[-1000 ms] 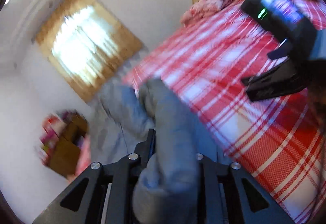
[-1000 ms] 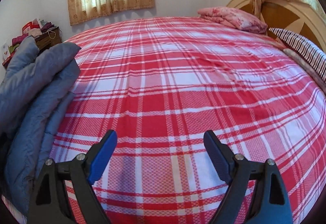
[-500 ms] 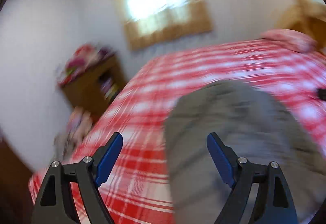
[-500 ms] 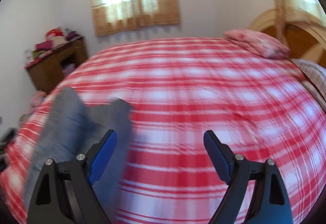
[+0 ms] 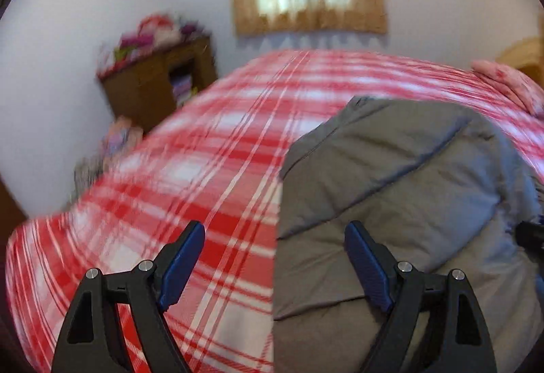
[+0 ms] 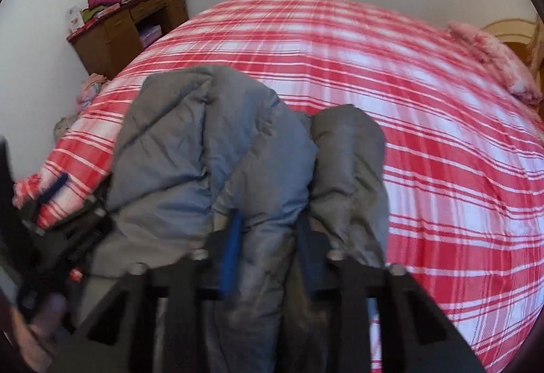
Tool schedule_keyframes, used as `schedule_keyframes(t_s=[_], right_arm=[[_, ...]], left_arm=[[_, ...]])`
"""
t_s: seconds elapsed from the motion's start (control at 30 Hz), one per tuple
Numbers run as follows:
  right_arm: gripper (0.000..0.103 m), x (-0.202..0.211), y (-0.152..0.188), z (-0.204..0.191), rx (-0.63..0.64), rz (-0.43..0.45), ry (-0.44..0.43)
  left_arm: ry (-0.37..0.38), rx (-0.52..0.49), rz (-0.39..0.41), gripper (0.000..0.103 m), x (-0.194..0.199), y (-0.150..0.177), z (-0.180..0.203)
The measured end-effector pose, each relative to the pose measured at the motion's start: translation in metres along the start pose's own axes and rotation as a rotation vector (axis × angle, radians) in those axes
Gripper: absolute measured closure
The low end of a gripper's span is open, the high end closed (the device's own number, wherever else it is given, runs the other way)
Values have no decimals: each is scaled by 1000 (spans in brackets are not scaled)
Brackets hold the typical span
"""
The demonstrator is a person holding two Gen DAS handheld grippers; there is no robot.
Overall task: Fold large clothes
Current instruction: 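Grasp the folded jacket with both tools and press it together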
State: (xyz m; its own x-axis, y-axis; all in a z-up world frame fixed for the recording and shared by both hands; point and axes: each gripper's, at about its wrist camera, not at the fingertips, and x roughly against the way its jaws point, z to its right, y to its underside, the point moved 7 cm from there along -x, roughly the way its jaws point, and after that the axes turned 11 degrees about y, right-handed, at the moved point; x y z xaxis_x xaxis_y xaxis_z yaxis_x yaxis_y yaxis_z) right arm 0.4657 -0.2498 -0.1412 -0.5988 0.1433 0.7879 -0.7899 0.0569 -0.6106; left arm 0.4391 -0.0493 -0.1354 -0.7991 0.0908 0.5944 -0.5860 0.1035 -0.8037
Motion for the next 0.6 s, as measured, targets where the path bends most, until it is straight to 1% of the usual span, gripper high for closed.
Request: schedule_keyframes(t_s=[0.07,0.17,0.2,0.27,0.3,0.33,0.37,0.43,0.47,0.53,0.6], right_arm=[[78,-5,16,18,-50,16,1],[75,-9,36,39,-119,11,18],[73,-5,34,43,-139,14,25],[73,19,22,54,-169,82,70],[72,35,13,55,-160,130,107],[70,51,2,54,-157,179,125],[70,64,-8,51,-156,211,127],[70,74,-26,35,-134,230,106],[70,72,-34,24,-121,229,89],[73,53,-35,11,-111,196,79],[73,25,-26,11,-134,168,88]], left_arm=[[-9,-102,35,18,8,-3,24],[2,-195,38,18,8,-1,52],[4,-215,37,18,8,0,58],[7,-254,43,18,10,0,70],[30,-258,47,18,13,-2,76],[51,-256,43,18,15,-4,80],[69,-248,37,18,17,-6,82],[97,-226,24,18,17,-12,83],[103,-213,14,18,16,-14,82],[101,-183,7,18,13,-20,75],[77,-129,12,18,12,-27,64]])
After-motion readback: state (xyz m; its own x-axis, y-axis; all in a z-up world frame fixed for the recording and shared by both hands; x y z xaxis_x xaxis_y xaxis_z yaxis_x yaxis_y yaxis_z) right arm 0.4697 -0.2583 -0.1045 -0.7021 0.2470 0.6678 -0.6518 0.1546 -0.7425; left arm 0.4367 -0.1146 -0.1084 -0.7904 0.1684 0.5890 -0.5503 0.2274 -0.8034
